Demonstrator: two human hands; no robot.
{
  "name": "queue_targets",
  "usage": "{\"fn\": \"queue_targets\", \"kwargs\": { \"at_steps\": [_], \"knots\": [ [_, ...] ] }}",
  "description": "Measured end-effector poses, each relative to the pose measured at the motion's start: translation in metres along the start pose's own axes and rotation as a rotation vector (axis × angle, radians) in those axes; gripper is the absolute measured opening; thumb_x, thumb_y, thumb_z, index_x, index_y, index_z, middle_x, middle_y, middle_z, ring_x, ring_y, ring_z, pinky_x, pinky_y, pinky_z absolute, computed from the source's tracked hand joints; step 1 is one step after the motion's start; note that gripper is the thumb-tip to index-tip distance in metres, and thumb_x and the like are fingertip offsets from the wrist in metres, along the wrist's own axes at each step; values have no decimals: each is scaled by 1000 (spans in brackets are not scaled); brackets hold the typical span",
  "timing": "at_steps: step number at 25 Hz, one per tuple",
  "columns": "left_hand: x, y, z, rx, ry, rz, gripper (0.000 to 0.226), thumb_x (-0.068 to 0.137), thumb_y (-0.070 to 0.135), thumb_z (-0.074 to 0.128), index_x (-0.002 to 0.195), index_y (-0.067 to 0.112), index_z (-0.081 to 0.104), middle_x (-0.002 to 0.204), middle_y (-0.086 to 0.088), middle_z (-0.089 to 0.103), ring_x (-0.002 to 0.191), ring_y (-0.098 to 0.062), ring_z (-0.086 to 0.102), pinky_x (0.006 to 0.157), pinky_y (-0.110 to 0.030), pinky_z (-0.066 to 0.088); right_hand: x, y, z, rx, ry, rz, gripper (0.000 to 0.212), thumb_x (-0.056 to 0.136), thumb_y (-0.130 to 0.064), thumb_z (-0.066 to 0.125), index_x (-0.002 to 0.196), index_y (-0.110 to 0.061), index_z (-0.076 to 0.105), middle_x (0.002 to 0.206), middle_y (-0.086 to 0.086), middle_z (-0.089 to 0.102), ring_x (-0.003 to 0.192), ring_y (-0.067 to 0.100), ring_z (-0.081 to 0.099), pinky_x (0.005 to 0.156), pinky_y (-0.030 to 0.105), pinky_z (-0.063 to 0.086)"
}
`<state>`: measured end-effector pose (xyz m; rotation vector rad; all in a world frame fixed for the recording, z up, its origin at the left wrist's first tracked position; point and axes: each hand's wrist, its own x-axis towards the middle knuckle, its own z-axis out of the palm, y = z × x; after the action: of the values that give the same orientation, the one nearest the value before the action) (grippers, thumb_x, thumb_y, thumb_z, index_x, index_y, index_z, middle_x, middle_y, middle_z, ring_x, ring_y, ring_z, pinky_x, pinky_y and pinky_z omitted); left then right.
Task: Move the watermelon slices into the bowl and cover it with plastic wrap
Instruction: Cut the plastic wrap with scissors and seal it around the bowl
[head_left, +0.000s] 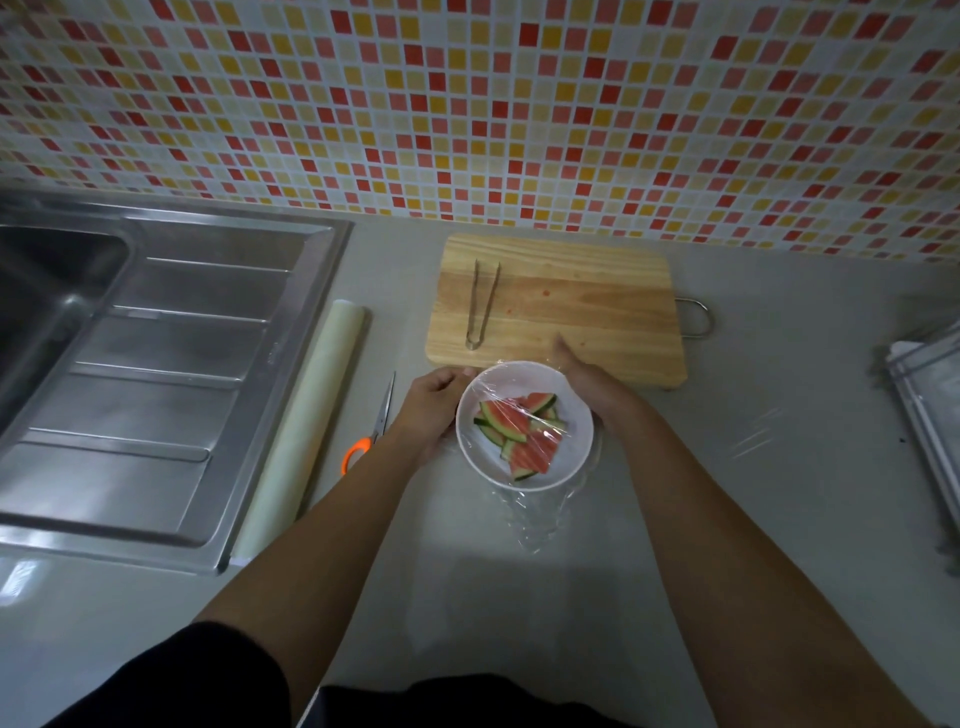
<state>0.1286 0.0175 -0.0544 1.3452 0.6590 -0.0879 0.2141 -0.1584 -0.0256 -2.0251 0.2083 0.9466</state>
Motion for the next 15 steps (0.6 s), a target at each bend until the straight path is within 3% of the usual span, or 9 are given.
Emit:
{"fn": "queue_targets", "kwargs": {
  "at_steps": [2,4,9,12,15],
  "knots": [
    [2,2,0,22,10,-39,9,89,24,64,87,16,62,65,-2,65,45,-13,54,40,-18,38,3,1,2,56,2,-2,50,84,-57,50,88,-12,71,89,12,71,79,28,68,81,36,52],
    [2,1,-1,59,-11,-56,12,90,24,64,86,14,59,63,-4,62,43,-14,49,37,-17,33,5,2,2,197,36,20,32,86,-39,56,75,-13,69,78,11,69,70,26,64,74,34,50],
    [-3,1,1,104,-51,-47,21,89,15,61,69,14,58,50,-1,55,40,-13,41,40,-19,30,11,10,6,621,98,131,37,98,-31,42,68,-16,58,66,5,57,59,22,52,64,31,46],
    [-5,3,2,87,-37,-44,22,90,18,60,70,11,58,59,-7,57,47,-18,46,47,-24,36,9,11,7,396,59,173,31,93,-21,48,65,-10,57,69,9,56,62,25,53,73,36,46],
    [-9,-2,4,180,21,17,34,96,29,51,71,7,56,68,-16,55,61,-22,48,56,-29,38,0,7,7,192,145,116,29,93,-18,44,67,-8,53,72,11,51,69,24,49,70,33,41]
  ]
}}
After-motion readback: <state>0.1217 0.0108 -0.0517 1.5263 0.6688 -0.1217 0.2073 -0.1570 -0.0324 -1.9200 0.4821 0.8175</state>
